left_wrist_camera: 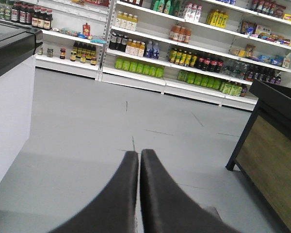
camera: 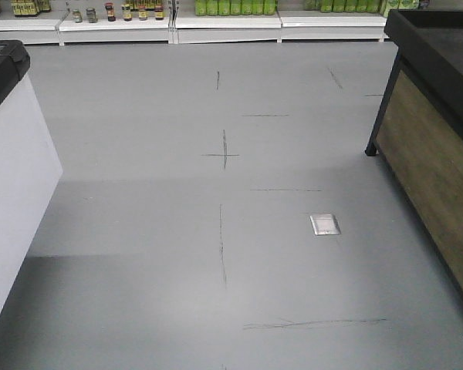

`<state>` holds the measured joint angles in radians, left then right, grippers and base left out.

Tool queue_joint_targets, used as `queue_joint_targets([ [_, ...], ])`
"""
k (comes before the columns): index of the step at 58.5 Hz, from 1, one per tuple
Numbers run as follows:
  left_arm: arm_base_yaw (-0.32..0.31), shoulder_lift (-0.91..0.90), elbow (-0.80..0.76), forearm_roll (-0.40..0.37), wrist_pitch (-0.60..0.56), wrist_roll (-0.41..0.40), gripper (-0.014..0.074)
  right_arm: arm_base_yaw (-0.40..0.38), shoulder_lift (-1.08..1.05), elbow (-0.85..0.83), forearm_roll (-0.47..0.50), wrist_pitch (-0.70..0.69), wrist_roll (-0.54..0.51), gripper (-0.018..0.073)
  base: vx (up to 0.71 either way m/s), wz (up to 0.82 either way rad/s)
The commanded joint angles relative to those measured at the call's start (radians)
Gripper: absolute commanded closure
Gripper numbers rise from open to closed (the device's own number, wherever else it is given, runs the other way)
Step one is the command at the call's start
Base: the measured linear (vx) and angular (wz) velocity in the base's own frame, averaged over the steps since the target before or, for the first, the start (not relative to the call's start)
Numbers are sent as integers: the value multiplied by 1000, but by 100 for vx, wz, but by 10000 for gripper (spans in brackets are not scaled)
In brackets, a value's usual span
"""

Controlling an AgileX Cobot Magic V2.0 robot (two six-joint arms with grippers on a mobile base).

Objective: Pick three apples into basket with both arms
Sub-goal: 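Drive the base forward along the aisle toward the fruit tables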

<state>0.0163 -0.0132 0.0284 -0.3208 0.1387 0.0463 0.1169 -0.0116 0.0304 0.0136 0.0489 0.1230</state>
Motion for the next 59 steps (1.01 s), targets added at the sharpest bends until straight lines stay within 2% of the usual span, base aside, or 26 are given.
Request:
queue_joint_targets([
  [1,1,-12,-25,-4,-65,-10,603,-7,-12,11,-2,-73,-4,564,0,0],
  [59,1,-12,-25,-4,-65,-10,603,-7,-12,11,-2,-73,-4,564,0,0],
])
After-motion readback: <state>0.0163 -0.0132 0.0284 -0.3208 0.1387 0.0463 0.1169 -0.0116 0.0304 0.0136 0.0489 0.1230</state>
